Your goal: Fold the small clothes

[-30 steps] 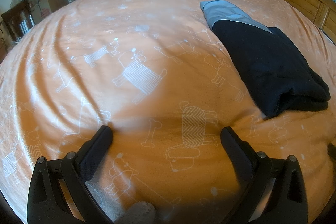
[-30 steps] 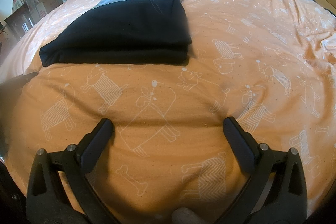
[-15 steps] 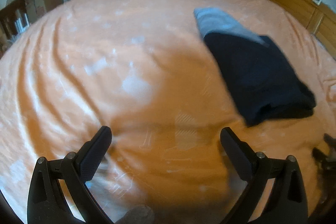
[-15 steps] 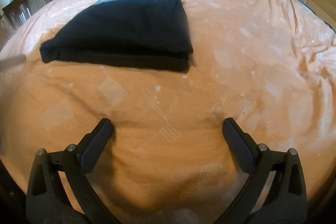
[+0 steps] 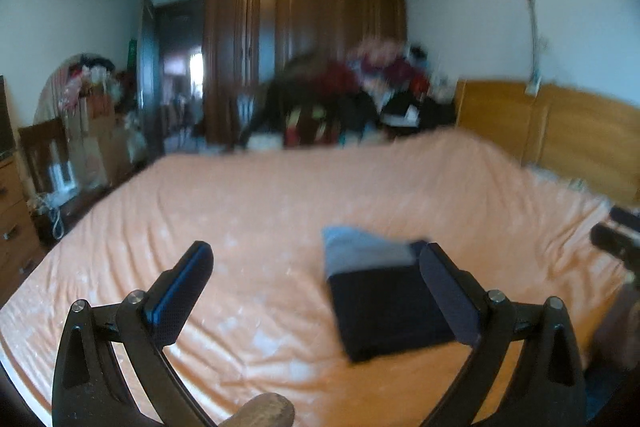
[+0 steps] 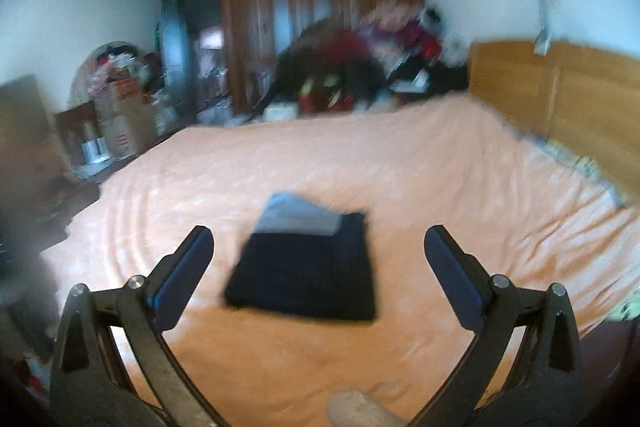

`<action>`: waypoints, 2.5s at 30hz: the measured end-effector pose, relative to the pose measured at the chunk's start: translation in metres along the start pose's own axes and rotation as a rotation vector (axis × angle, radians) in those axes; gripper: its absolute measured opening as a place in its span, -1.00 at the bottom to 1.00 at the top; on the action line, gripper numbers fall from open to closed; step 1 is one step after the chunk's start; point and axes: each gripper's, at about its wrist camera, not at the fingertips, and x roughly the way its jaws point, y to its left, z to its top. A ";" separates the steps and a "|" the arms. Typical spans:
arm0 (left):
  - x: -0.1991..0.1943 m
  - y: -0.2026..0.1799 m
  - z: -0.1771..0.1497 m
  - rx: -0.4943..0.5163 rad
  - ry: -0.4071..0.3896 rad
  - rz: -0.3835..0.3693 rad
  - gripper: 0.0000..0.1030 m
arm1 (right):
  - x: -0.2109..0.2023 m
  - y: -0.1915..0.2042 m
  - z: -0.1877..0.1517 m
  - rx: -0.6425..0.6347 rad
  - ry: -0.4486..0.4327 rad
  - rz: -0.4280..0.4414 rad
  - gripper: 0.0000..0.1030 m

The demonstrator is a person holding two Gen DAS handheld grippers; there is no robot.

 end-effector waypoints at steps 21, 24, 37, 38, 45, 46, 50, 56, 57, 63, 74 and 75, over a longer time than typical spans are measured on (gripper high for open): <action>-0.019 -0.043 -0.019 0.047 0.176 -0.035 1.00 | 0.011 0.013 -0.037 0.026 0.231 -0.098 0.99; -0.020 -0.041 -0.018 0.044 0.181 -0.037 1.00 | 0.009 0.014 -0.035 0.024 0.227 -0.100 0.99; -0.021 -0.039 -0.015 0.038 0.173 -0.045 1.00 | 0.003 0.009 -0.026 0.030 0.200 -0.115 0.99; -0.021 -0.038 -0.013 0.039 0.174 -0.047 1.00 | 0.003 0.009 -0.026 0.032 0.200 -0.115 0.99; -0.024 -0.040 -0.009 0.042 0.174 -0.051 1.00 | 0.003 0.008 -0.025 0.029 0.208 -0.101 1.00; -0.024 -0.040 -0.008 0.041 0.175 -0.052 1.00 | 0.004 0.008 -0.025 0.029 0.210 -0.097 1.00; -0.025 -0.042 -0.005 0.044 0.168 -0.053 1.00 | 0.002 0.009 -0.023 0.021 0.209 -0.101 1.00; -0.026 -0.042 -0.004 0.042 0.163 -0.055 1.00 | 0.000 0.017 -0.019 -0.018 0.191 -0.168 1.00; -0.026 -0.043 -0.003 0.042 0.162 -0.056 1.00 | 0.000 0.018 -0.018 -0.020 0.186 -0.171 1.00; -0.026 -0.045 -0.003 0.042 0.161 -0.051 1.00 | -0.001 0.023 -0.017 -0.043 0.174 -0.184 0.99; -0.027 -0.045 -0.003 0.041 0.162 -0.053 1.00 | -0.002 0.028 -0.015 -0.061 0.160 -0.174 0.99; -0.027 -0.046 -0.002 0.040 0.162 -0.051 1.00 | -0.002 0.028 -0.015 -0.059 0.162 -0.170 0.99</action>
